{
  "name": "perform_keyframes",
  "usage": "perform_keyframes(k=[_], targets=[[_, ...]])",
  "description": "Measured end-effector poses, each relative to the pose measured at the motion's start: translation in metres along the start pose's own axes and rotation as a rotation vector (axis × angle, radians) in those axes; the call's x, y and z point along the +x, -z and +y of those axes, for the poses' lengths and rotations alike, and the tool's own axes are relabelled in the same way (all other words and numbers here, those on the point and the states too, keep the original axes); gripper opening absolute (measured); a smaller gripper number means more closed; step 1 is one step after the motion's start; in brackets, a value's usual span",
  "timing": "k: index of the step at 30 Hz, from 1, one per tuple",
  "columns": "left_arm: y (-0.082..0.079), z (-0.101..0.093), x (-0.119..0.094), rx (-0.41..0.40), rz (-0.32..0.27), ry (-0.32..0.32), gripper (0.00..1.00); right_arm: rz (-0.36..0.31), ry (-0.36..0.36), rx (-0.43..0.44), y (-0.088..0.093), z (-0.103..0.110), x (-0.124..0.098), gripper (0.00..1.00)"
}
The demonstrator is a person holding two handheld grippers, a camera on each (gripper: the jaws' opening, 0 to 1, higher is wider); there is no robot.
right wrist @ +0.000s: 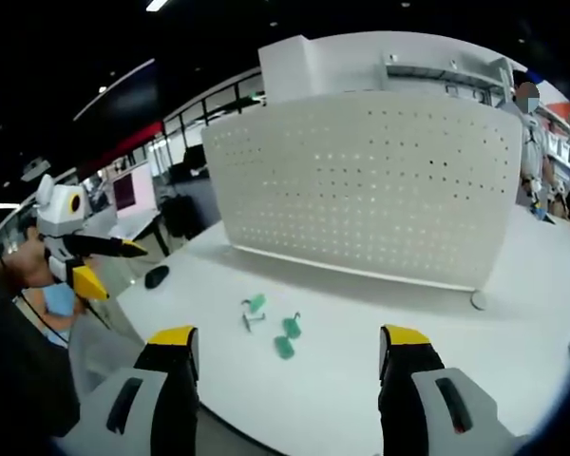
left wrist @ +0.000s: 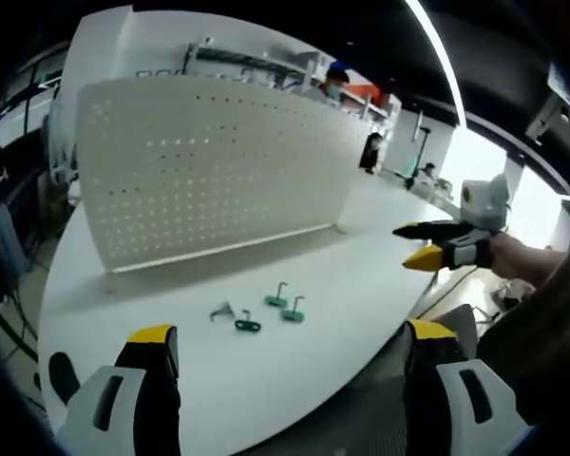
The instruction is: Insert the hook assembly into the mounting plate slot until the hook locks in place.
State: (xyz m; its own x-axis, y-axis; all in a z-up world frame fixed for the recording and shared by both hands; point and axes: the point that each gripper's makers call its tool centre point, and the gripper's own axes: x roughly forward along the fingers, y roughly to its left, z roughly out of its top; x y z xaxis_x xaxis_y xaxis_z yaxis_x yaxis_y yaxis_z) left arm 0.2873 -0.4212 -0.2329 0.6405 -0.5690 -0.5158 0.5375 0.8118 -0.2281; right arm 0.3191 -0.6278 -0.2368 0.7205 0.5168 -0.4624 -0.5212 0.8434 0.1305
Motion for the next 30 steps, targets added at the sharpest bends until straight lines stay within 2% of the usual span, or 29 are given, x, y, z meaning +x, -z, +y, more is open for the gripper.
perform_keyframes(k=[20, 30], targets=[[0.004, 0.000, 0.001, -0.006, 0.007, 0.006, 1.00, 0.018, -0.012, 0.002, 0.005, 0.003, 0.003, 0.77], [0.007, 0.003, 0.002, -0.013, 0.016, 0.005, 1.00, 0.058, -0.080, -0.009, 0.017, 0.024, 0.024, 0.73]])
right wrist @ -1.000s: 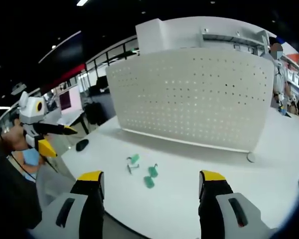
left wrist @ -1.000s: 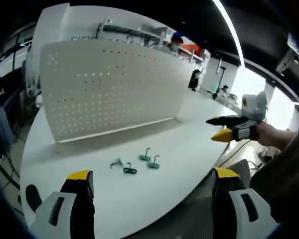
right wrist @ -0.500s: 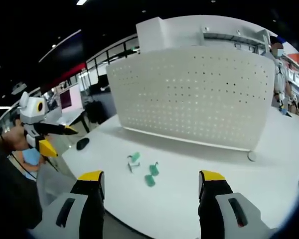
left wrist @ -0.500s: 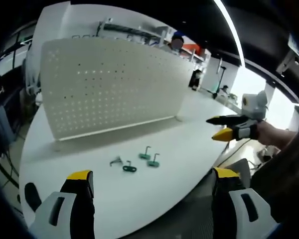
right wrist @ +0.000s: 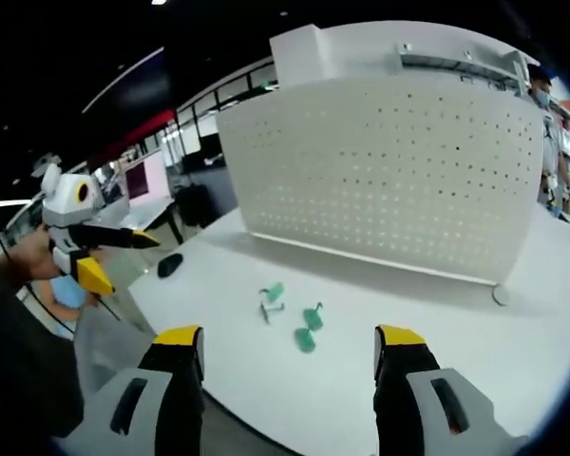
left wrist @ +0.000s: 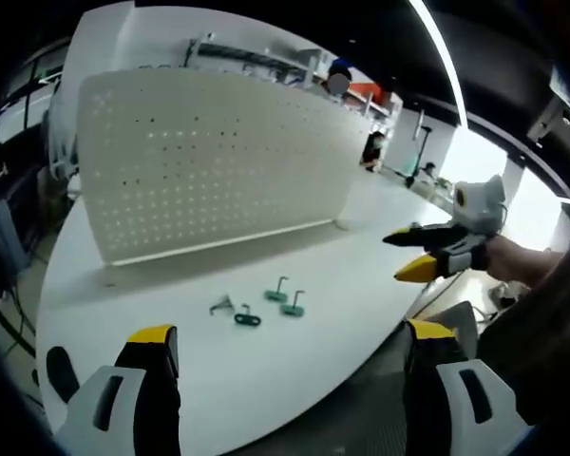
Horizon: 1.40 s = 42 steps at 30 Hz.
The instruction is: Insert the hook assembly into the mounting plate slot until the hook locks in place.
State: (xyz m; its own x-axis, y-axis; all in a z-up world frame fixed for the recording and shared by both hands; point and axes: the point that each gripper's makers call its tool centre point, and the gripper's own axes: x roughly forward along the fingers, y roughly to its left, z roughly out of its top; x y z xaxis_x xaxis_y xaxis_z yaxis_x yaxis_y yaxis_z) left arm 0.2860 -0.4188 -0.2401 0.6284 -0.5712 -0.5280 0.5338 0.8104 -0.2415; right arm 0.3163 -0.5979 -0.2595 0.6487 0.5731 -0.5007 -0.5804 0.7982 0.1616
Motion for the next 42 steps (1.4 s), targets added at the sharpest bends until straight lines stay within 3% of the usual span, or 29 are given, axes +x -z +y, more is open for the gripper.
perform_keyframes(k=[14, 21, 35, 42], targets=[[0.005, 0.002, 0.003, -0.010, 0.013, 0.002, 1.00, 0.083, -0.114, 0.020, 0.032, 0.018, 0.048, 0.69], [0.009, 0.007, 0.001, -0.021, 0.021, -0.010, 1.00, 0.082, -0.119, 0.002, 0.035, 0.021, 0.068, 0.66], [0.013, 0.013, 0.005, -0.026, 0.049, -0.011, 1.00, 0.159, -0.187, 0.007, 0.055, 0.034, 0.110, 0.65], [0.013, 0.018, 0.004, -0.034, 0.049, -0.020, 1.00, 0.200, -0.186, 0.014, 0.067, 0.031, 0.124, 0.64]])
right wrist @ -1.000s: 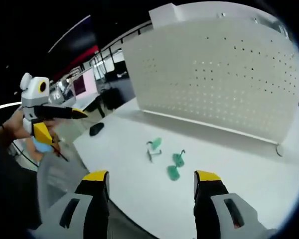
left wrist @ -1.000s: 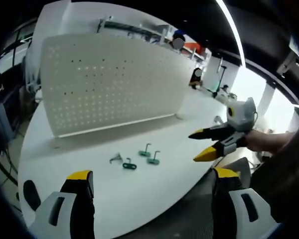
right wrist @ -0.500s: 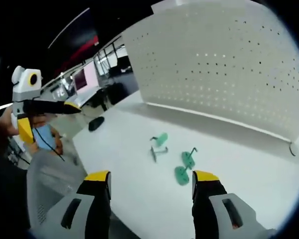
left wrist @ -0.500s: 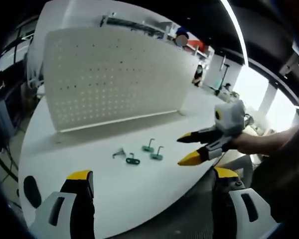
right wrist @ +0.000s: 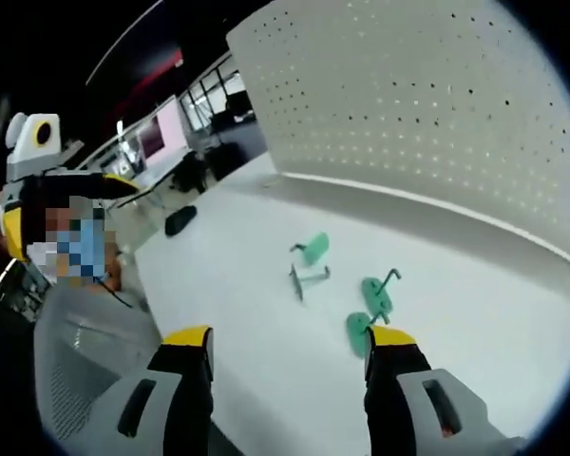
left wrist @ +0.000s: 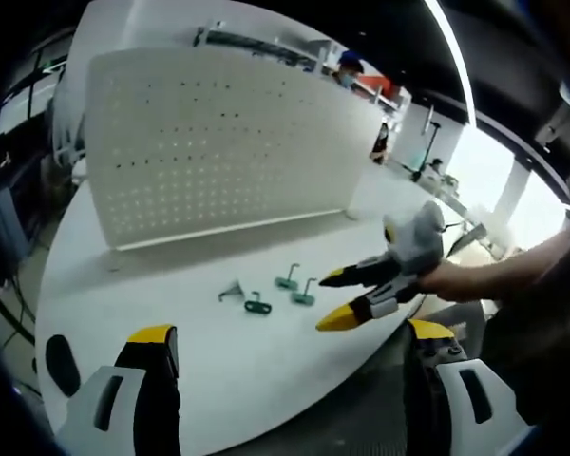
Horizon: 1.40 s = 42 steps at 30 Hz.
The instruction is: Insert the hook assembly into the mounting plate slot until the hook locks in place.
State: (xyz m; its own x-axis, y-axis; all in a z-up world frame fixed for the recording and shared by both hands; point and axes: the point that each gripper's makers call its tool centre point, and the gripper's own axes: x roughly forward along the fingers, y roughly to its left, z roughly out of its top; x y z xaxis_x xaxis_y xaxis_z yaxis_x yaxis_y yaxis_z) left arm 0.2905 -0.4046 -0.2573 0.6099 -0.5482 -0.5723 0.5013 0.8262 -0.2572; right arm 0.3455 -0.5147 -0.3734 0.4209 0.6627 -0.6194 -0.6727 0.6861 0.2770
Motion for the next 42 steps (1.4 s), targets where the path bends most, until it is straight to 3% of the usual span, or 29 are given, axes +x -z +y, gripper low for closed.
perform_keyframes(k=[9, 25, 42], targets=[[0.005, 0.000, 0.002, -0.008, 0.013, 0.002, 1.00, 0.037, 0.009, 0.018, 0.004, -0.011, 0.013, 0.65], [0.006, 0.004, 0.001, -0.012, 0.025, -0.011, 1.00, 0.025, 0.075, 0.100, -0.010, -0.040, 0.027, 0.63], [0.009, 0.005, 0.005, -0.022, 0.036, -0.011, 1.00, 0.037, 0.161, 0.112, -0.016, -0.072, 0.022, 0.41]])
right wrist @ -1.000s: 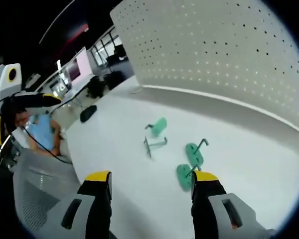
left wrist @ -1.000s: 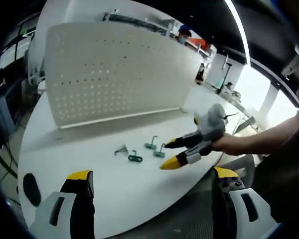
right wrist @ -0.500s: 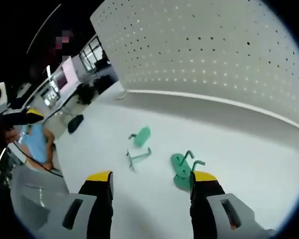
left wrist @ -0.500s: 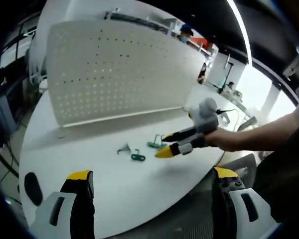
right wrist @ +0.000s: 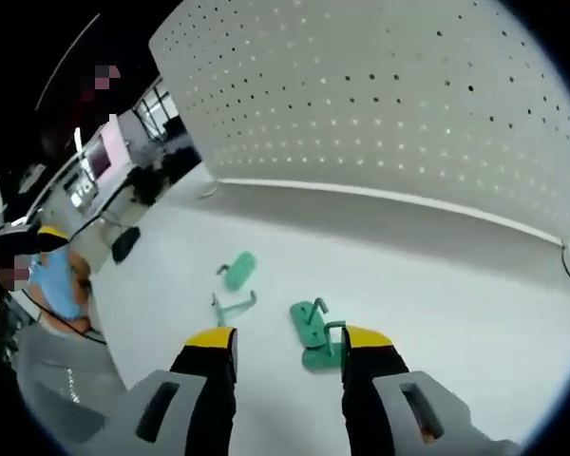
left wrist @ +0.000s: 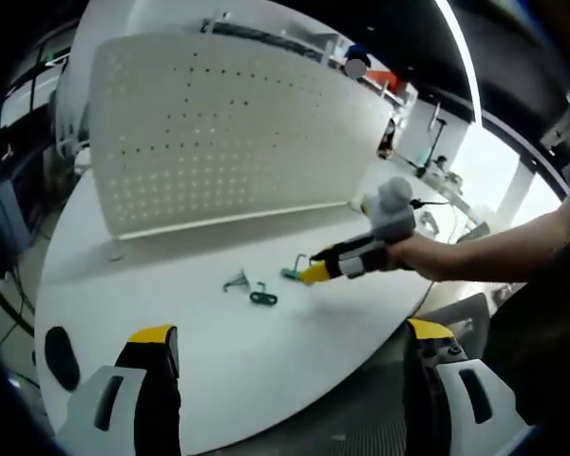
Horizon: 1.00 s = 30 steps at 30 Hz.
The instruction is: Insert the hook assembly into the mounting plate slot until the hook locks in place.
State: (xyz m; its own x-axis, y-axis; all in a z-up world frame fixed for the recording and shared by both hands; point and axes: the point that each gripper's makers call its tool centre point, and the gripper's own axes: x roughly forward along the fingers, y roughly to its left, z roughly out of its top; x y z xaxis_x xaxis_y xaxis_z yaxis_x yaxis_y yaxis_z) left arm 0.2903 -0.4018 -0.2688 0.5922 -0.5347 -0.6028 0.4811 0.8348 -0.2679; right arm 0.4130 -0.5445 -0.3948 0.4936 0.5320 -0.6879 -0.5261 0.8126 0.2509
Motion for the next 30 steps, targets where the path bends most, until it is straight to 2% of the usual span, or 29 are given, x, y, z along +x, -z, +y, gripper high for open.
perform_keyframes(k=[5, 8, 10, 16, 25, 30], targets=[[0.002, 0.003, 0.000, -0.004, 0.004, -0.005, 1.00, 0.009, 0.009, -0.011, -0.002, -0.005, 0.005, 0.37], [0.003, 0.005, 0.000, -0.009, 0.006, -0.006, 1.00, 0.029, 0.030, -0.035, 0.003, -0.011, 0.007, 0.23], [0.003, 0.004, 0.000, -0.011, 0.009, -0.006, 1.00, 0.038, 0.037, -0.027, 0.006, -0.015, 0.010, 0.18], [0.004, 0.004, 0.002, -0.012, 0.018, -0.001, 1.00, 0.029, 0.044, -0.002, 0.005, -0.017, 0.013, 0.18], [0.005, 0.007, 0.004, -0.020, 0.023, -0.004, 0.99, 0.025, 0.053, -0.023, 0.000, -0.020, 0.014, 0.07], [0.006, 0.006, 0.006, -0.017, 0.030, 0.000, 0.99, 0.027, 0.054, -0.008, -0.001, -0.023, 0.014, 0.06]])
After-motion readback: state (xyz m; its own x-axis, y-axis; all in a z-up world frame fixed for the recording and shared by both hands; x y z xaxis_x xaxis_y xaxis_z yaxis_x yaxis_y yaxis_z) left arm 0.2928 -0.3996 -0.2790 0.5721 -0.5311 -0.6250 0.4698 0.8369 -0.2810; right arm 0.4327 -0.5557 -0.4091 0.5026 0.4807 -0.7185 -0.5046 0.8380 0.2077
